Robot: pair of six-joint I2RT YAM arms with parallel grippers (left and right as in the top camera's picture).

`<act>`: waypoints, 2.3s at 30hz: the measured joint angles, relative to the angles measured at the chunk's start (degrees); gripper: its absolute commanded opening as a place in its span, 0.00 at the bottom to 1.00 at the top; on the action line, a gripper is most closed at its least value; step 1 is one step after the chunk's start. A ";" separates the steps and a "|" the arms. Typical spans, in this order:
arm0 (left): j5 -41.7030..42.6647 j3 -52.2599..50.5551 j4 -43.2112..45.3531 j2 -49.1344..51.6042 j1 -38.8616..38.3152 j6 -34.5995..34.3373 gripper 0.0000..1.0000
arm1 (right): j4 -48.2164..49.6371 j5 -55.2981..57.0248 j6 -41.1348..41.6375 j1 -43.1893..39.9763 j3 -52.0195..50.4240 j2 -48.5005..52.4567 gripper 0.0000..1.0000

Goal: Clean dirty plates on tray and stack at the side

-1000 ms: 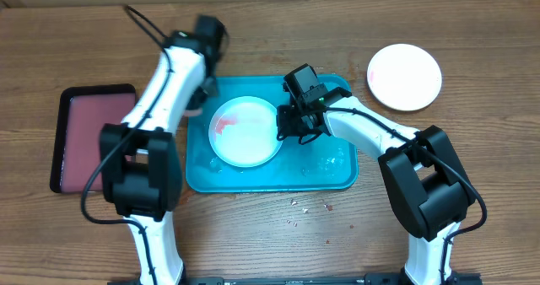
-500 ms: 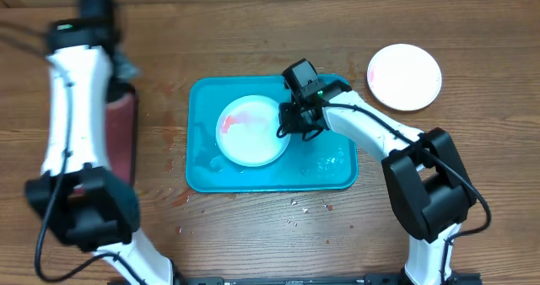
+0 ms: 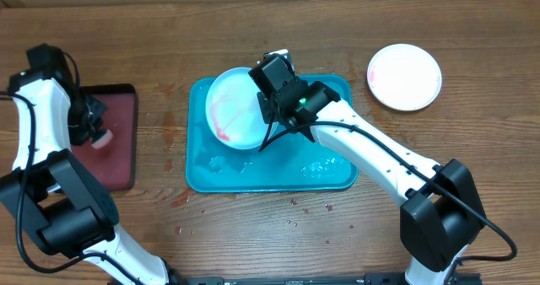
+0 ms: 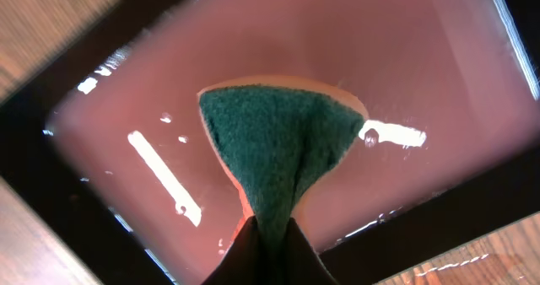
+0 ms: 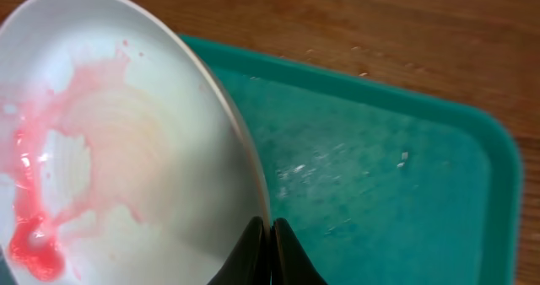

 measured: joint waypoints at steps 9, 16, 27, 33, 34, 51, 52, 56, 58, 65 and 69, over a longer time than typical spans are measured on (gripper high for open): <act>1.20 -1.07 3.52 0.04 0.00 0.46 0.27 | -1.92 7.80 -5.03 0.48 0.00 -0.04 0.04; 2.08 0.68 1.36 0.04 0.00 0.50 0.29 | -1.99 19.47 -13.14 4.70 0.13 -0.55 0.04; 7.23 4.39 0.57 0.04 0.00 0.90 1.00 | 21.97 50.97 -52.06 15.26 1.20 -0.92 0.04; 7.87 4.39 0.04 0.04 0.00 0.90 1.00 | 26.56 54.82 -63.93 15.43 1.20 -1.62 0.04; 7.89 4.39 0.07 0.04 0.00 0.90 1.00 | 26.53 55.04 -64.59 15.32 1.20 -1.62 0.04; 8.26 4.39 0.04 0.04 0.00 0.90 1.00 | 1.95 9.66 -18.82 -14.78 1.66 -1.84 0.04; 8.26 4.39 0.07 0.04 0.00 0.90 1.00 | 1.66 6.67 -16.24 -17.99 1.66 -1.84 0.04; 8.26 4.39 0.04 0.04 0.00 0.90 1.00 | 0.33 -7.93 -8.00 -33.97 1.66 -1.84 0.04; 8.26 4.39 0.04 0.04 0.00 0.90 1.00 | 0.15 -15.08 -5.99 -42.07 1.62 -1.84 0.04; 8.26 4.39 0.04 0.04 0.00 0.90 1.00 | 0.57 -27.50 -2.64 -61.33 -3.45 -1.81 0.04; 8.28 4.39 0.04 0.04 0.00 0.90 1.00 | 4.44 -29.57 -2.27 -63.78 -8.24 -1.81 0.14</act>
